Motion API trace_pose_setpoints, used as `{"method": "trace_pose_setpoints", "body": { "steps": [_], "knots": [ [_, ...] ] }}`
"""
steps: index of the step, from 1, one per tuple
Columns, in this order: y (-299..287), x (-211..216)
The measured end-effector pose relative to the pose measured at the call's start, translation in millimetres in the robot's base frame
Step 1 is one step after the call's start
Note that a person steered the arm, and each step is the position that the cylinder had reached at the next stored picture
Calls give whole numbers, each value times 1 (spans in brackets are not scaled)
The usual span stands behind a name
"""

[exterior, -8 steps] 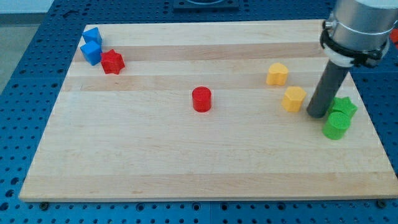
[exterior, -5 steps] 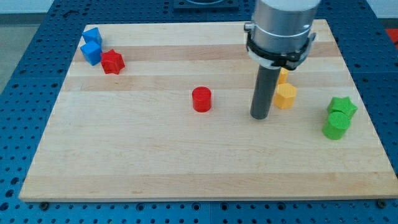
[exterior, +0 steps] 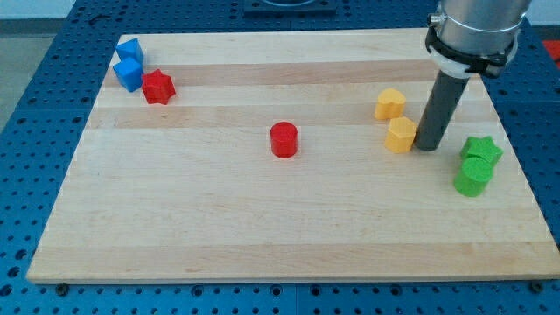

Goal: Slide the yellow hexagon left and up a bit

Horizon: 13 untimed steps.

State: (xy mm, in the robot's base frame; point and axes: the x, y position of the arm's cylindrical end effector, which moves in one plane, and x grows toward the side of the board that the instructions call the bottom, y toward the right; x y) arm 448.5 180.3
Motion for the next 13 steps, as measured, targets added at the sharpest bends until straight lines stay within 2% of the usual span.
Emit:
{"method": "trace_pose_setpoints", "body": {
  "steps": [3,5,9,12,13],
  "knots": [
    [-37,40],
    [5,28],
    [-2,7],
    [-59,8],
    [-38,8]
  ]
}}
